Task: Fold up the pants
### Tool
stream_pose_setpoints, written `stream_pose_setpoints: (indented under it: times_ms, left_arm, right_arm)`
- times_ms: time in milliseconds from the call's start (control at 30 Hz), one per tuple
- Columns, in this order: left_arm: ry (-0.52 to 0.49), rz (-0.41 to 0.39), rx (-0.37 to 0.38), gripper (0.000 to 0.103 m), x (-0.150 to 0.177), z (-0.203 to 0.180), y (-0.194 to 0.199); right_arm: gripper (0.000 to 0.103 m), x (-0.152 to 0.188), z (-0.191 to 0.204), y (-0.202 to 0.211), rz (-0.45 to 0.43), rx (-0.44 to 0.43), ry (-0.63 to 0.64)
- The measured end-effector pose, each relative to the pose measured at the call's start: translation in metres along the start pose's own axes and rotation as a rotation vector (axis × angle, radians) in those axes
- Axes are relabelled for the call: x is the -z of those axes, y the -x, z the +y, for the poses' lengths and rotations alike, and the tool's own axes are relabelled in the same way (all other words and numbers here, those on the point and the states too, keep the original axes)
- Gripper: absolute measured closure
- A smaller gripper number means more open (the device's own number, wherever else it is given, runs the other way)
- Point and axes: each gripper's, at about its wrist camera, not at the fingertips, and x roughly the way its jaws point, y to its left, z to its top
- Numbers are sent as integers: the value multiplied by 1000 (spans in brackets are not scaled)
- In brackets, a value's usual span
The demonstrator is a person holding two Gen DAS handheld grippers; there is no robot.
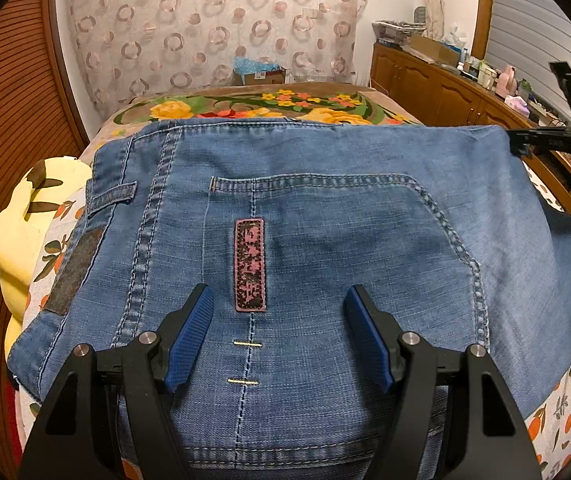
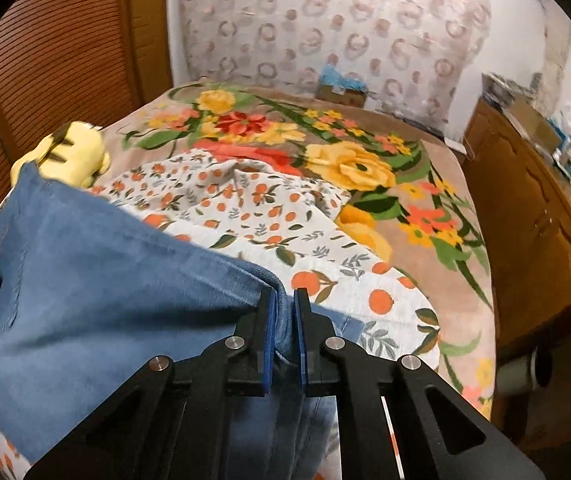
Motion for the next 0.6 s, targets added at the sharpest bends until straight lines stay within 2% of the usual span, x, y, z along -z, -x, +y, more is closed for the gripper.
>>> stream_pose_setpoints:
  times_ms: [33, 100, 167, 333, 600]
  left_arm:
    - [-1, 0, 0, 33, 0, 0, 0]
    - [-1, 0, 0, 33, 0, 0, 0]
    - [-1, 1, -1, 33, 0, 0, 0]
    - [-3, 1, -2, 33, 1, 1, 0]
    - [-5, 2, -5, 33, 1, 2, 0]
  right_arm:
    - [92, 0, 1, -4, 3, 9, -13]
    - [70, 1, 4, -3, -1, 18, -39]
    - [63, 5, 7, 6, -18, 19, -60]
    - [61, 39, 7, 42, -42, 13, -91]
    - [61, 105, 7, 76, 7, -25, -152]
